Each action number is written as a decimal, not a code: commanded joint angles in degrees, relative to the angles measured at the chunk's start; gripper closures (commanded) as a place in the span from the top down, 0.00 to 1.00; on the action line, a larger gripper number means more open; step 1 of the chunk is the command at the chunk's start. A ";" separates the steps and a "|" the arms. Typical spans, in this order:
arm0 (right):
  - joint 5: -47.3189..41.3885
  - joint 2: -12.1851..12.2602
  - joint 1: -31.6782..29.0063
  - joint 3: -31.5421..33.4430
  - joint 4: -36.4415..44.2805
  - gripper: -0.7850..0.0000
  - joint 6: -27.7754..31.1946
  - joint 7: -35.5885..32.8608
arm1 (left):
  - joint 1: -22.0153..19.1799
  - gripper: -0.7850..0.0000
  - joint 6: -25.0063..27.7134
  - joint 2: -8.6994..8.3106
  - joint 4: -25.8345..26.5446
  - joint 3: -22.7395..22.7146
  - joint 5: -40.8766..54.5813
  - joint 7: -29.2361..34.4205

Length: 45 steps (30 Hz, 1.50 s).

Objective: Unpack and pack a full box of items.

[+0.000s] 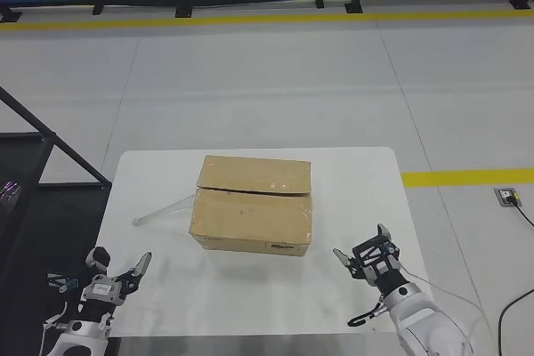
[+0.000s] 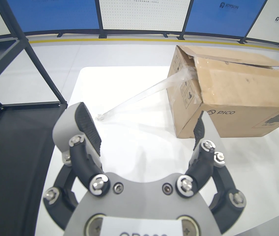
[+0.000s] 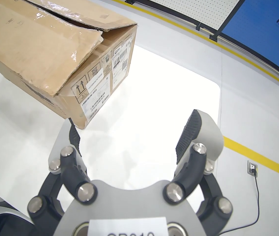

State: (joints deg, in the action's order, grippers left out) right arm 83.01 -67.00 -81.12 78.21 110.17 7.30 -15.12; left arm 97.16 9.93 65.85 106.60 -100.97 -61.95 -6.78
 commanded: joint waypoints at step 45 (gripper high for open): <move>-88.91 -2.00 37.73 -8.94 -43.35 1.00 24.28 -30.91 | -3.30 1.00 5.13 0.72 1.08 -0.99 15.47 4.02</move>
State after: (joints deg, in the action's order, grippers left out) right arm -5.12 -68.89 -44.05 69.69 67.71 31.65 -45.36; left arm 93.86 15.05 66.58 107.69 -101.97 -46.36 -2.72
